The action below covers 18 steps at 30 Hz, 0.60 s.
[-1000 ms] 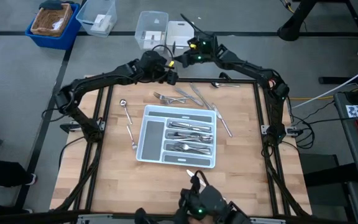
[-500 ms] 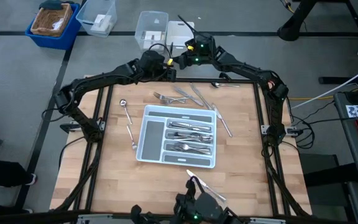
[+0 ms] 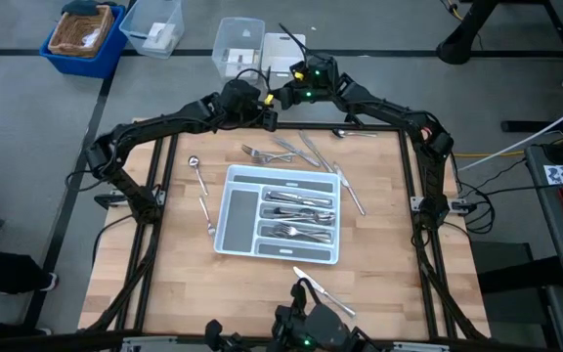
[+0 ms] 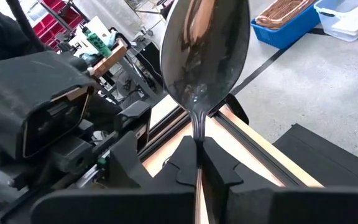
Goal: Sort silverware
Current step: Put the spoon into the organizer tray
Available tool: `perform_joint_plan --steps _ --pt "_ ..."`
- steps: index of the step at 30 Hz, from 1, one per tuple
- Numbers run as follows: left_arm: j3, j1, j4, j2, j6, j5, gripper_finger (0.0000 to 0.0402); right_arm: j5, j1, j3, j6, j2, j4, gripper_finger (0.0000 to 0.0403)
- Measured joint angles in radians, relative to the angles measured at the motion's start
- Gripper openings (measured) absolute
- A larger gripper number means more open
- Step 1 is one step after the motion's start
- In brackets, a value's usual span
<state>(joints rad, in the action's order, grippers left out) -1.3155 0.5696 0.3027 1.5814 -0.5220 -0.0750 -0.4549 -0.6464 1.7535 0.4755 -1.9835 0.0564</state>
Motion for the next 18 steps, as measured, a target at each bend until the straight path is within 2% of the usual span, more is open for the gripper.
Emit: perform_joint_plan --steps 5,7,18 --pt "0.0 0.0 0.001 0.0 0.029 -0.001 0.0018 -0.001 0.0 0.0 -0.009 0.0 0.0 0.0004" --pt "0.0 0.001 0.001 0.0 0.033 -0.001 0.0006 -0.006 0.0 0.0 -0.009 0.0 0.0 0.0005" --pt "0.0 0.001 -0.005 0.0 0.066 0.0 0.0028 -0.015 0.0 0.0 -0.013 0.0 -0.001 0.0004"
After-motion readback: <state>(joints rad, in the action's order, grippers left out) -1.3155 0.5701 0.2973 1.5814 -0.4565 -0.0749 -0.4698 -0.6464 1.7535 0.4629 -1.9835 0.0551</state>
